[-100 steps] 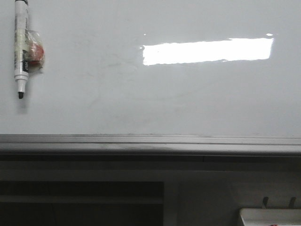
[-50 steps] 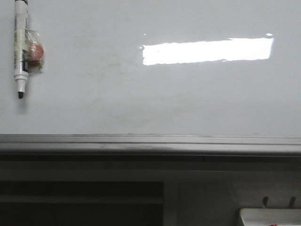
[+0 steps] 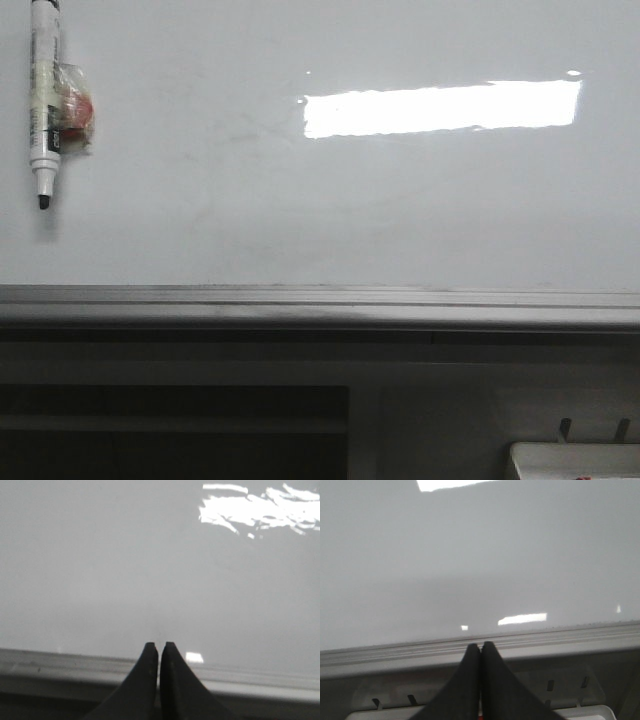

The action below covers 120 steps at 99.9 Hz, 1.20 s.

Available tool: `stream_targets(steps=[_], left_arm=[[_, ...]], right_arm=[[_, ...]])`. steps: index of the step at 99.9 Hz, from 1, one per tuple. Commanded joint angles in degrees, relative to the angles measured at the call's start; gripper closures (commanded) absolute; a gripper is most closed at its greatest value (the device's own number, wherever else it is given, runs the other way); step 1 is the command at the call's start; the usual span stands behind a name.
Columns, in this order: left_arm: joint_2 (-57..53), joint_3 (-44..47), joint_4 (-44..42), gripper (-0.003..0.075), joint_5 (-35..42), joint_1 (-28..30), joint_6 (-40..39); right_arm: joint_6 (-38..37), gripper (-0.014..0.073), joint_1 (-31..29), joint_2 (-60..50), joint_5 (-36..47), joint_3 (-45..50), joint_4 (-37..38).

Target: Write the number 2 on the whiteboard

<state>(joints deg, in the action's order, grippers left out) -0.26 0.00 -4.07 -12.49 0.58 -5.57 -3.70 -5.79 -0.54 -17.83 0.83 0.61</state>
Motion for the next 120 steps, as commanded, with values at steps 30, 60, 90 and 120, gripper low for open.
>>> stream_targets(steps=[30, 60, 90, 120], left_arm=[[-1.5, 0.7, 0.2, 0.0741, 9.9, -0.3, -0.5], [-1.5, 0.7, 2.3, 0.0741, 12.5, -0.3, -0.5], [-1.5, 0.7, 6.5, 0.0741, 14.2, -0.3, -0.5], [-1.2, -5.6, 9.5, 0.0741, 9.0, -0.3, -0.5]], right_arm=[[0.1, 0.0654, -0.4, -1.2, 7.2, 1.4, -0.6], [0.1, 0.0654, -0.4, -1.1, 14.0, 1.4, -7.4], [0.0, 0.0654, -0.4, -1.1, 26.1, 1.4, -7.7], [0.7, 0.0654, -0.4, 2.2, -0.4, -13.4, -10.1]])
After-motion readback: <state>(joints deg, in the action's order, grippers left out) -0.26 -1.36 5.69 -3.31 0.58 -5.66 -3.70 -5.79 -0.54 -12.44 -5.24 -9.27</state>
